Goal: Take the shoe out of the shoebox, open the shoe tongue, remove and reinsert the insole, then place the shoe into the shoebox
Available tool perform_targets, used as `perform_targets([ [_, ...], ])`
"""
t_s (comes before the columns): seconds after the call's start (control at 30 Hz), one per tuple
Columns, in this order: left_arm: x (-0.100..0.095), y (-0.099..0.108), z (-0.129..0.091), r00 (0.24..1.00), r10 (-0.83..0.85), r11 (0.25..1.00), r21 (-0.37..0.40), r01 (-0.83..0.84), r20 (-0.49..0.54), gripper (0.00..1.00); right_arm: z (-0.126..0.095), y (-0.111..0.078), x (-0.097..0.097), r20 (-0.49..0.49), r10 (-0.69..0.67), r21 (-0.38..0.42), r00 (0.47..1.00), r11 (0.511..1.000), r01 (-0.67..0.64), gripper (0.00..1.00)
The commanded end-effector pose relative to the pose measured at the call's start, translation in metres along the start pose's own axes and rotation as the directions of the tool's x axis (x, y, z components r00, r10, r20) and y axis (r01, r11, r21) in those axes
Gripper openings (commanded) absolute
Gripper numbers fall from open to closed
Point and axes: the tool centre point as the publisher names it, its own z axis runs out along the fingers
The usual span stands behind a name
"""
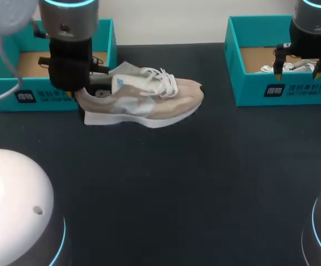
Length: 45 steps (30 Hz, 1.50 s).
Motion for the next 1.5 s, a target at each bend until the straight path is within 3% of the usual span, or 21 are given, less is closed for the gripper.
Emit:
perform_targets([
  [0.03,-0.006,-0.012,-0.003,1.000,-0.001,0.997,-0.076,0.001,0.000,0.00,0.000,0.000,0.000,-0.001,0.001,-0.001,1.000,1.000,-0.001,1.00],
  [0.2,-0.018,-0.026,0.000,0.999,0.038,0.998,-0.046,-0.040,-0.025,0.00,0.000,0.000,0.000,-0.001,0.001,-0.001,1.000,1.000,-0.001,1.00],
  [0.8,-0.018,-0.026,0.000,0.999,0.038,0.998,-0.046,-0.040,-0.025,0.00,0.000,0.000,0.000,-0.001,0.001,-0.001,1.000,1.000,-0.001,1.00],
  [1.2,-0.049,-0.053,0.040,1.000,0.013,0.997,0.072,-0.012,-0.019,0.00,0.000,0.000,0.000,-0.001,0.001,-0.001,1.000,1.000,-0.001,1.00],
  [1.5,-0.072,-0.060,0.080,1.000,0.021,0.986,0.164,-0.017,-0.023,0.00,0.000,0.000,0.000,-0.001,0.001,-0.001,1.000,1.000,-0.001,1.00],
])
